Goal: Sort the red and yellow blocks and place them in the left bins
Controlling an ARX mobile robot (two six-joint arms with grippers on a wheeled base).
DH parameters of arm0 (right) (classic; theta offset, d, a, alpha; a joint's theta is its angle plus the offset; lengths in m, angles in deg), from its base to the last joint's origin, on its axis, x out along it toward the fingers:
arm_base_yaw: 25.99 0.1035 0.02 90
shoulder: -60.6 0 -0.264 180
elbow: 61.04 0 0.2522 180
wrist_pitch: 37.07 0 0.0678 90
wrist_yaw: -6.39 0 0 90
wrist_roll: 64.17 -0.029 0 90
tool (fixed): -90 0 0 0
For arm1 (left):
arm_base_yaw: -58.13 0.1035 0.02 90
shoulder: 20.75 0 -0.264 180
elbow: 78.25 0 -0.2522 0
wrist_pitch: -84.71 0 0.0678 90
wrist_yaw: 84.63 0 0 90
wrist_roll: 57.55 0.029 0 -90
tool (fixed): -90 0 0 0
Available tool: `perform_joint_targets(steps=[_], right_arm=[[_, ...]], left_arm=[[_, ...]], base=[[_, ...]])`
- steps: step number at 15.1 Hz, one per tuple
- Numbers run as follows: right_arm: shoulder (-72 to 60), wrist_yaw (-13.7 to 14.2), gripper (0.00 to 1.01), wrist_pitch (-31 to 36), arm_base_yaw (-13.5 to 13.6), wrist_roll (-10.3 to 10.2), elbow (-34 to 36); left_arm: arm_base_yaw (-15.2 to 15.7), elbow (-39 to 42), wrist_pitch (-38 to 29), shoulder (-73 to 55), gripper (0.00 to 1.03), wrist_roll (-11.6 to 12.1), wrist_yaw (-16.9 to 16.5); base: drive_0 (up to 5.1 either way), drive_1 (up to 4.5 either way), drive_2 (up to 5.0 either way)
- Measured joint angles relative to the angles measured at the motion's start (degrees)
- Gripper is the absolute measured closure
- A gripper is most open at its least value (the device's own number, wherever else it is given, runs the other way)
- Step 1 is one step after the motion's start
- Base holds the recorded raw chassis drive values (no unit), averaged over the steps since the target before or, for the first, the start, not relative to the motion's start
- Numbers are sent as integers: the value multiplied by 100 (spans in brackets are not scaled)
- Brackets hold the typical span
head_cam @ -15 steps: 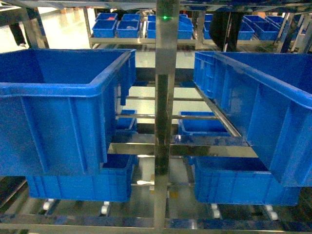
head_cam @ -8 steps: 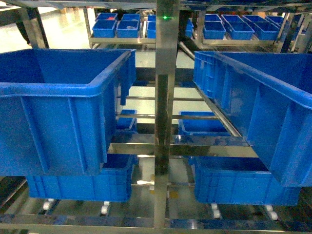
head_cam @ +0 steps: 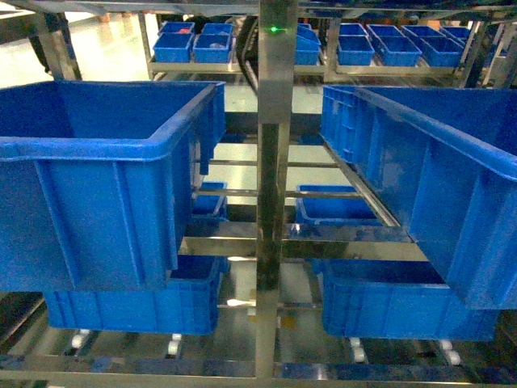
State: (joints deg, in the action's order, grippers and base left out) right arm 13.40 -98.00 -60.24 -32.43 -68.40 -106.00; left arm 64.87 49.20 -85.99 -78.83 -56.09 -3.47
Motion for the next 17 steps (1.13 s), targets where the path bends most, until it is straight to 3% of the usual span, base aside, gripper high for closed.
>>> perform_joint_targets(steps=[5, 7, 9, 17], right_arm=[[0, 0, 73, 0, 0, 0, 0], [-647, 129, 73, 737, -273, -133, -695], [-566, 92, 73, 813, -382, -184, -693], [-415, 96, 73, 861, -376, -201, -678]], left_arm=[[-28, 0, 24, -17, 77, 0, -48], [-26, 0, 22, -17, 77, 0, -48], [-26, 0, 22, -17, 77, 0, -48], [-26, 0, 22, -20, 77, 0, -48]], base=[[0, 0, 0], [0, 0, 0], [0, 0, 0], [0, 0, 0]])
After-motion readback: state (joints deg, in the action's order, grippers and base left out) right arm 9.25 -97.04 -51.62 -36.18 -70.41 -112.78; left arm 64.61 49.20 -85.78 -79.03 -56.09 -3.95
